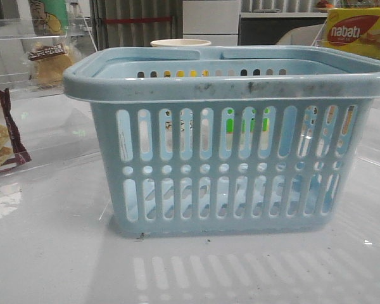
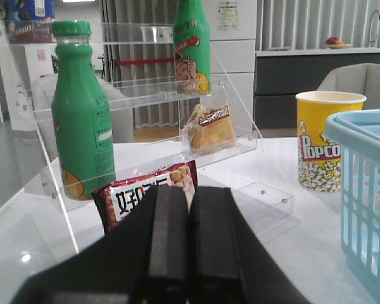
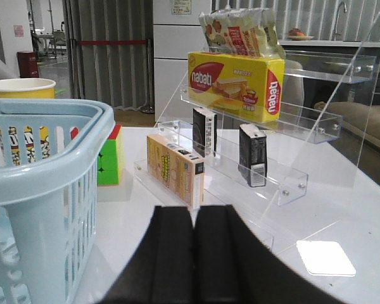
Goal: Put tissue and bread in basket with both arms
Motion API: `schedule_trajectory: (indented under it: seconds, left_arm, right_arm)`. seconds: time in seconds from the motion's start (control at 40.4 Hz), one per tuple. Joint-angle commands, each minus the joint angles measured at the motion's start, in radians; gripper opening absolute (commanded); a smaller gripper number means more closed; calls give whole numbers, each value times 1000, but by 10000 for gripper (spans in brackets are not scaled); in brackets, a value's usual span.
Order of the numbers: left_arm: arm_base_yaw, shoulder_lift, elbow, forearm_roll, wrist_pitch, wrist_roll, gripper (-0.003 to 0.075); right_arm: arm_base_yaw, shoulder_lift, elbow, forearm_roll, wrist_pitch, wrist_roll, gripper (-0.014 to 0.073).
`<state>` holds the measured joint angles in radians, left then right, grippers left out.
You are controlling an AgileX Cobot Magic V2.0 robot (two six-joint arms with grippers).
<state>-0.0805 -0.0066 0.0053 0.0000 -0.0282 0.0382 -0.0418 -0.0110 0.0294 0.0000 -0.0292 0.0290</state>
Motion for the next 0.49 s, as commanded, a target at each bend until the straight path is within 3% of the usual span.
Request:
schedule_trajectory:
  seconds: [0.0,0.173,0.47]
  left_arm:
    - [-6,-16,-59,0,-116,-7,91]
    - [-6,-3,-232,0,-70,-7,91]
    - [-6,189,-605,0,189,-7,91]
  right_arm:
    - [-1,-18,-72,0,-87,1,57]
    - [-1,-5,-258,0,10,1,57]
    - [-1,190,-600,0,237,0,57]
